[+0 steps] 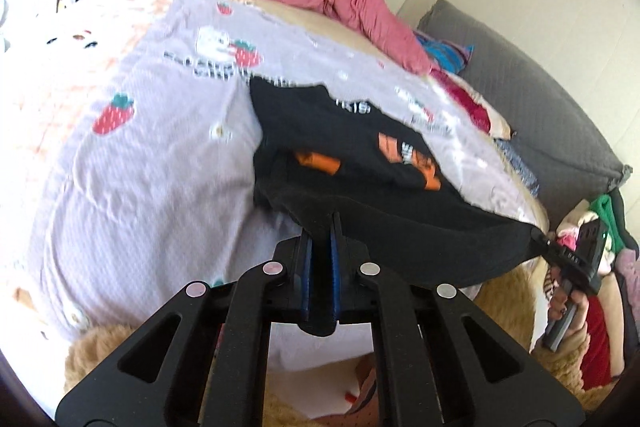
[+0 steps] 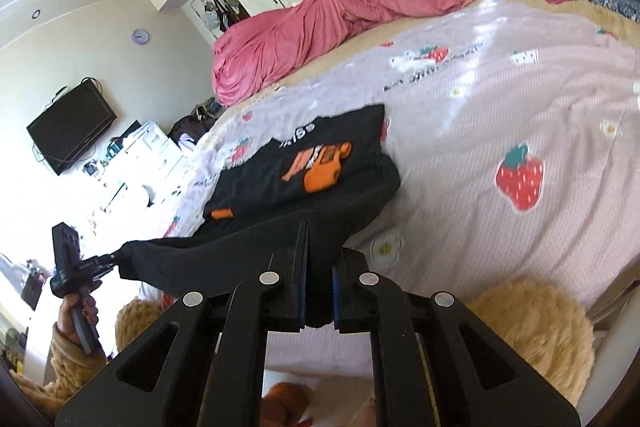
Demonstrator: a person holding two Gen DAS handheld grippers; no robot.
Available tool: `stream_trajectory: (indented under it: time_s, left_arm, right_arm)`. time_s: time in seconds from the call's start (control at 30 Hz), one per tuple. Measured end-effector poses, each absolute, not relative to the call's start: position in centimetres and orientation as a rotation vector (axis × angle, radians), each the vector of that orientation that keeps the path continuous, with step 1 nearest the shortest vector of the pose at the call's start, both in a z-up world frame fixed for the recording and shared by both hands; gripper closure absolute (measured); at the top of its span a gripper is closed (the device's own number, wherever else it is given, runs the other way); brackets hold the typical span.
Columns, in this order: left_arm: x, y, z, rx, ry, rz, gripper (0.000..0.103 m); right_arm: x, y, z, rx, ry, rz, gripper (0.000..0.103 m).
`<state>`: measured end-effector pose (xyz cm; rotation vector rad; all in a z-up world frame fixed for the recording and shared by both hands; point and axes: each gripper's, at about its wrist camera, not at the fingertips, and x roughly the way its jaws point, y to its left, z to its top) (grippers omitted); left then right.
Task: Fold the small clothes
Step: 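Lift the hem with both grippers and fold it toward the collar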
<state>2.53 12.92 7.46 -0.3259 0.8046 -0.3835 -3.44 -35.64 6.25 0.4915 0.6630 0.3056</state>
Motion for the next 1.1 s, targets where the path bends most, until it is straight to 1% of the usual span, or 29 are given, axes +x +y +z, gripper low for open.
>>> stream_trajectory:
  time_s: [0.3,0.63,1.1]
  left_arm:
    - [4.7,12.6,9.4,-0.336,0.744,-0.362,0.101]
    - [8.0,13.2,9.5,-0.389,0.711,-0.347,0.101]
    - [13.0,12.9,9.1,-0.380,0.706,-0.306,0.101]
  right_arm:
    - [-1.0,-35.3,8.2,0.447,0.618,0.271,0.095]
    - [2.9,-34.9,9.7,0.417,0.590,0.256,0.095]
    - [7.9,-33.8,10.8,0.383,0.560,0.188,0.095]
